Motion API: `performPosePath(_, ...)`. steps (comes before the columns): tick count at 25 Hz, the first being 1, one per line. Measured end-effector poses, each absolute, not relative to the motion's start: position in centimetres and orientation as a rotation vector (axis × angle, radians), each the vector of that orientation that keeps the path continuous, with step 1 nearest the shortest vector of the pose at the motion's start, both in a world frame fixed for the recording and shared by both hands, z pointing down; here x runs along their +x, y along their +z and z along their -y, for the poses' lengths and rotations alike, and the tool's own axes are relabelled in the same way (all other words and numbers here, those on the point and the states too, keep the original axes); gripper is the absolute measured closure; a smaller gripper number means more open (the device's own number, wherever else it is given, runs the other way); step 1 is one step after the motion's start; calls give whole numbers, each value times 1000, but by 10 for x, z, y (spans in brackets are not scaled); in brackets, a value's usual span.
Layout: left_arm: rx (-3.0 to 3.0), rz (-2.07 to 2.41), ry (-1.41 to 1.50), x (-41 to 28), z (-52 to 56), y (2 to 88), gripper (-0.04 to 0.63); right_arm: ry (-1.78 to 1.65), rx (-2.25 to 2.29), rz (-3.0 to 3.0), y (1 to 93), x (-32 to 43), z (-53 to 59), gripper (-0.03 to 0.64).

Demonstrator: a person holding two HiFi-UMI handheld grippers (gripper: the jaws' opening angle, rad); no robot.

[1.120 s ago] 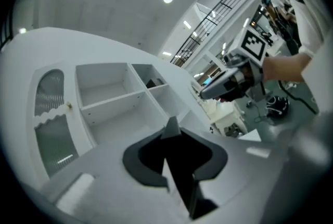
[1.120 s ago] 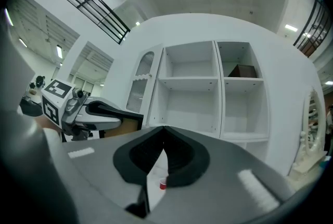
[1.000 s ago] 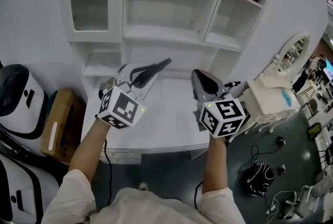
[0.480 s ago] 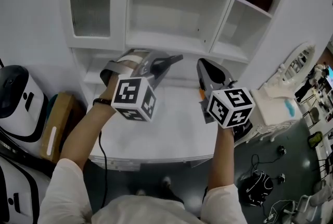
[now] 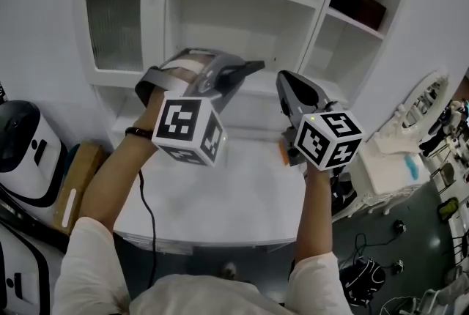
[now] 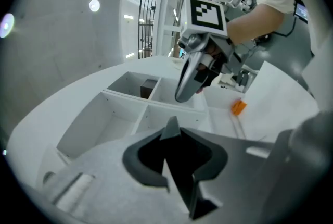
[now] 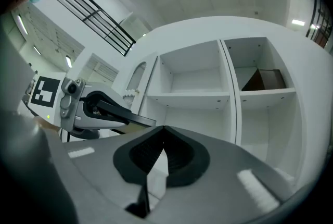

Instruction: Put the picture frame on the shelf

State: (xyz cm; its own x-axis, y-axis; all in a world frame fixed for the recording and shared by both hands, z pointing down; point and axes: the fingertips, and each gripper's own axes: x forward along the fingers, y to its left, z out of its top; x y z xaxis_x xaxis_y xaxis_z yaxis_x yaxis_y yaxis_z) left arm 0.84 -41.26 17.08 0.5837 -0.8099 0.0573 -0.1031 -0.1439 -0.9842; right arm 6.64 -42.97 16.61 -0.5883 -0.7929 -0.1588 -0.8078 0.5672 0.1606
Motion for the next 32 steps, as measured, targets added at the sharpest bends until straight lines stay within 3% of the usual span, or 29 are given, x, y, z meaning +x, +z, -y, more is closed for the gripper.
performPosePath(13, -1327, -881, -745, 30, 440, 76, 531, 342, -1209, -2781, 117, 74, 479, 612)
performPosePath(32, -1165, -880, -879, 54, 498, 6, 529, 271, -1082, -2810, 130, 85, 501, 612)
